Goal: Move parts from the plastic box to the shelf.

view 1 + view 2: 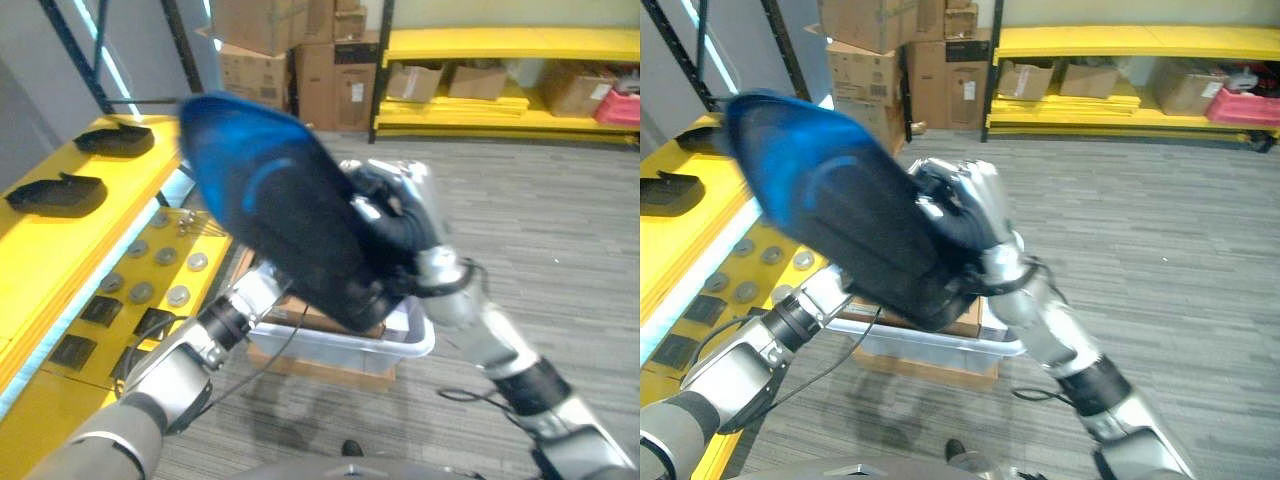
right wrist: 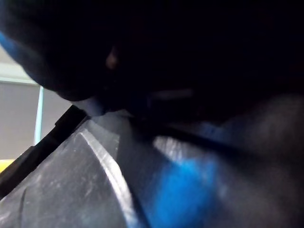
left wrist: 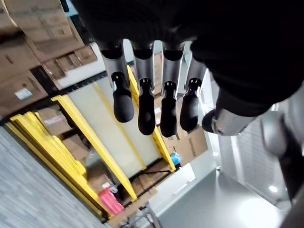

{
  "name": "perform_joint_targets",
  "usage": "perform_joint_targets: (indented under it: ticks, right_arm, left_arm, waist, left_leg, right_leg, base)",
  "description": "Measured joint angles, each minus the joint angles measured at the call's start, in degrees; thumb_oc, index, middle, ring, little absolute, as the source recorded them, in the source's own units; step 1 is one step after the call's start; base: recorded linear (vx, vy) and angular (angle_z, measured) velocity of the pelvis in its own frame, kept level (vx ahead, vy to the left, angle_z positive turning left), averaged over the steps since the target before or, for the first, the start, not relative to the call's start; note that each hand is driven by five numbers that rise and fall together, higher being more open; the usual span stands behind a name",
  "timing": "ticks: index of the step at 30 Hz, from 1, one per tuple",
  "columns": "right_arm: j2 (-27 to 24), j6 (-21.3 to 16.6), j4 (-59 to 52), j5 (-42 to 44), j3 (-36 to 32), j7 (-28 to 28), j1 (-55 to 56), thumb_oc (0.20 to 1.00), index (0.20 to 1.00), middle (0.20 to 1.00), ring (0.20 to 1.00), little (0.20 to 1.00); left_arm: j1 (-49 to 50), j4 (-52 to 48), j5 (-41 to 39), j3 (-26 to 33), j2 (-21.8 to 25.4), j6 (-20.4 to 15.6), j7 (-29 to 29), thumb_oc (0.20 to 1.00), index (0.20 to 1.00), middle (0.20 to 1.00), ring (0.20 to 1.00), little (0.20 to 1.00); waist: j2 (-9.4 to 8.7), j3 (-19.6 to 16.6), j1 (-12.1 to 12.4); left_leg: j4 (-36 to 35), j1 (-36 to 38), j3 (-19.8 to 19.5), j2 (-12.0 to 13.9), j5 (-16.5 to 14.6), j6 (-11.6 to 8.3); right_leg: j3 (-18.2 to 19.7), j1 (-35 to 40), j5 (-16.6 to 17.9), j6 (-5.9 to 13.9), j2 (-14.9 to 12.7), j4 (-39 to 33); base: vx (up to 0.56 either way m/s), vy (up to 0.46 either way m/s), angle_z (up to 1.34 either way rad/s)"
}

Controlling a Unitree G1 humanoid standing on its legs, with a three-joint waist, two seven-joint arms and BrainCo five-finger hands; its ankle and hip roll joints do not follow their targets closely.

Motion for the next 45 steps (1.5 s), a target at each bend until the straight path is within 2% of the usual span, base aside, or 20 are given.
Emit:
perform_joint_targets:
  ticks: [3,5,10,15,20,25,29,32,37,40,45]
  right_arm:
    - [-2.8,4.6,2.99,-4.82,-8.72,-3.75,2.92,0.2,0.2,0.2,0.2,0.2]
    - [-2.67,6.82,4.2,-6.53,-12.23,-6.1,3.52,0.2,0.2,0.2,0.2,0.2]
    - [-2.57,9.43,4.27,-9.26,-15.38,-9.53,3.91,0.2,0.2,0.2,0.2,0.2]
    - [-2.48,10.53,4.28,-10.94,-15.33,-10.45,3.19,0.2,0.2,0.2,0.2,0.2]
    - [-2.48,11.83,4.48,-11.48,-13.61,-10.84,-0.62,0.2,0.2,0.2,0.2,0.2]
    - [-2.48,11.96,4.53,-12.76,-11.38,-10.71,-3.2,0.2,0.2,0.2,0.2,0.2]
    - [-2.49,12.2,4.53,-13.17,-9.92,-9.69,-3.5,0.2,0.2,0.2,0.2,0.2]
    - [-2.48,12.82,4.55,-13.17,-9.77,-8.58,-3.5,0.2,0.2,0.2,0.2,0.2]
    - [-1.69,12.95,4.55,-12.41,-8.38,-8.33,-3.59,0.2,0.2,0.2,0.2,0.2]
    - [2.23,12.54,4.33,-8.84,-5.53,-6.82,-3.59,0.2,0.2,0.2,0.2,0.2]
    - [3.49,12.48,4.28,-5.62,-2.19,-4.1,-3.93,0.2,0.2,0.2,0.2,0.2]
  left_arm:
    - [3.42,0.29,0.57,1.49,1.23,1.41,0.27,1.0,1.0,1.0,1.0,1.0]
    - [3.66,-0.04,0.55,2.17,1.23,1.45,0.32,1.0,1.0,1.0,1.0,1.0]
    - [3.64,-1.98,0.41,2.34,1.09,1.37,0.8,1.0,1.0,1.0,1.0,1.0]
    - [3.53,-4.5,-1.47,2.9,0.99,0.33,0.75,1.0,1.0,1.0,1.0,1.0]
    - [1.98,-4.8,-6.71,3.38,0.22,-0.17,-1.21,1.0,1.0,1.0,1.0,1.0]
    - [1.01,-4.74,-11.34,3.16,-1.99,-0.18,-4.6,1.0,1.0,1.0,1.0,1.0]
    - [1.03,-4.43,-19.51,3.11,-2.32,-0.06,-8.58,1.0,1.0,1.0,1.0,1.0]
    - [1.04,-4.03,-22.8,3.12,-2.34,0.45,-10.37,1.0,1.0,1.0,1.0,1.0]
    - [1.04,-3.82,-25.41,3.19,-3.43,0.7,-10.41,1.0,1.0,1.0,1.0,1.0]
    - [1.04,-0.94,-25.97,4.34,-5.32,1.08,-9.0,1.0,1.0,1.0,1.0,1.0]
    - [0.78,2.33,-25.73,4.64,-4.63,1.34,-6.77,1.0,1.0,1.0,1.0,1.0]
  waist:
    - [0.09,0.02,0.26]
    - [0.09,0.02,0.23]
    - [0.07,0.03,0.25]
    - [0.08,0.02,0.34]
    - [0.09,0.01,0.27]
    - [0.09,0.01,0.32]
    - [0.09,0.0,0.44]
    - [0.09,0.0,0.44]
    - [0.09,0.0,0.51]
    - [0.13,-0.07,0.41]
    - [0.09,-0.09,0.71]
  left_leg:
    - [-0.09,-0.17,-0.15,0.01,0.01,0.0]
    - [0.01,-0.13,-0.38,-0.02,0.02,0.0]
    - [0.0,0.44,-1.58,-0.04,0.01,0.0]
    - [-0.04,0.8,-1.76,-0.16,-0.02,0.01]
    - [0.0,0.81,-1.76,-0.37,-0.02,0.01]
    - [0.01,0.8,-1.9,-0.63,-0.01,0.04]
    - [0.01,0.82,-2.08,-0.63,0.0,0.05]
    - [0.0,0.85,-2.1,-0.63,0.0,0.05]
    - [0.01,0.85,-2.13,-0.63,0.02,0.07]
    - [0.01,0.76,-2.27,-0.66,0.03,0.09]
    - [0.01,0.63,-2.51,-0.69,0.09,0.17]
  right_leg:
    - [-0.16,0.01,0.01,-0.07,0.01,0.01]
    - [-0.41,0.21,0.04,-0.1,-0.01,0.02]
    - [-1.46,1.24,-0.43,0.26,-0.11,-0.01]
    - [-1.73,1.73,-0.54,0.25,-0.28,-0.12]
    - [-1.74,1.72,-0.6,0.15,-0.48,-0.04]
    - [-2.14,1.87,-0.57,0.13,-0.76,0.01]
    - [-2.35,2.06,-0.57,0.12,-0.78,0.01]
    - [-2.38,2.05,-0.58,0.14,-0.79,0.0]
    - [-2.39,2.07,-0.56,0.11,-0.79,0.01]
    - [-2.39,1.93,-0.55,0.1,-0.82,0.01]
    - [-2.55,1.87,-0.5,0.02,-0.87,0.01]
  base:
    - [0.03,-0.016,0.02]
    - [0.04,-0.015,0.07]
    - [0.02,-0.008,0.11]
    - [0.01,0.001,0.03]
    - [0.0,0.0,0.0]
    - [0.0,0.003,0.03]
    - [0.0,0.004,0.01]
    - [0.0,0.0,0.0]
    - [0.0,0.0,0.0]
    - [-0.01,0.003,0.0]
    - [-0.02,0.004,0.01]
